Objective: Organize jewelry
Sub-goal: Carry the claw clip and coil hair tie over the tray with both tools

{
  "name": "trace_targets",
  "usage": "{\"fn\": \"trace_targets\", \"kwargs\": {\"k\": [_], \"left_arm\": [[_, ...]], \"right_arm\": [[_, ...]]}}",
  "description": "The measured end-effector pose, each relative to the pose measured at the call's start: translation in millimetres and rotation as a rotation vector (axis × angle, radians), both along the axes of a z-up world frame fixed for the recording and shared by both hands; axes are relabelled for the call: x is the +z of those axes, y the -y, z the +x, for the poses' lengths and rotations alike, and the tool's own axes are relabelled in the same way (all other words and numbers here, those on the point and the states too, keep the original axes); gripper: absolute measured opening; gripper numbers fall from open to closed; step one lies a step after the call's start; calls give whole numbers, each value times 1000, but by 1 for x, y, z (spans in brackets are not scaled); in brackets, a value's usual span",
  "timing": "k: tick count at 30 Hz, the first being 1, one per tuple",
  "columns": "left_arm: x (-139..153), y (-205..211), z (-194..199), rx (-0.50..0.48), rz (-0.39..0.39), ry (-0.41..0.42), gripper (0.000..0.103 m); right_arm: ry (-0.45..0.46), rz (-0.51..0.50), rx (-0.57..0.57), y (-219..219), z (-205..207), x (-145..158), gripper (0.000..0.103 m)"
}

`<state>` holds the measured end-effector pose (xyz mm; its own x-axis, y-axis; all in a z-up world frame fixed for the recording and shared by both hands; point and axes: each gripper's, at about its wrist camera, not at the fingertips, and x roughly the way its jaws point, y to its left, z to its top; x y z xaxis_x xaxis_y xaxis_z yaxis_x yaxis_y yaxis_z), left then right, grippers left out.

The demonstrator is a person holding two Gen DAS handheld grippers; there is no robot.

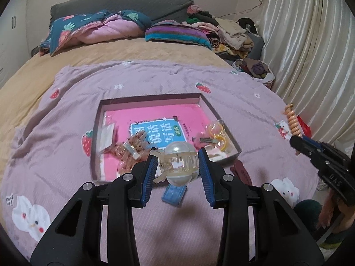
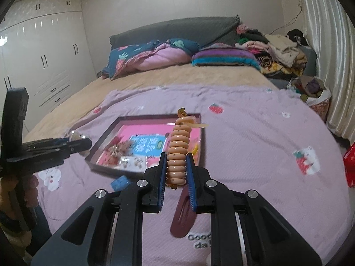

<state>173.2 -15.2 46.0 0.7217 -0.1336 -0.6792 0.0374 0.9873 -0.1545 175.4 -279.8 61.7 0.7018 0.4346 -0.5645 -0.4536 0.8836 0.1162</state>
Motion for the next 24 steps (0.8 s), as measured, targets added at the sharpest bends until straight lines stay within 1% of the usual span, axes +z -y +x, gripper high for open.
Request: {"fn": "trace_targets", "kwargs": {"k": [7, 14, 18, 24], "left_arm": [[-3, 7, 30, -12, 4, -9, 29], [-16, 8, 61, -9, 6, -37, 29], [-29, 7, 75, -6, 9, -67, 29], [-50, 1, 95, -1, 4, -112, 29]], "right_arm": [[31, -1, 2, 2, 18, 13, 17], [36, -20, 10, -9, 39, 13, 17], [24, -41, 21, -19, 52, 8, 17], [-25, -80, 44, -40, 78, -15, 17]]}}
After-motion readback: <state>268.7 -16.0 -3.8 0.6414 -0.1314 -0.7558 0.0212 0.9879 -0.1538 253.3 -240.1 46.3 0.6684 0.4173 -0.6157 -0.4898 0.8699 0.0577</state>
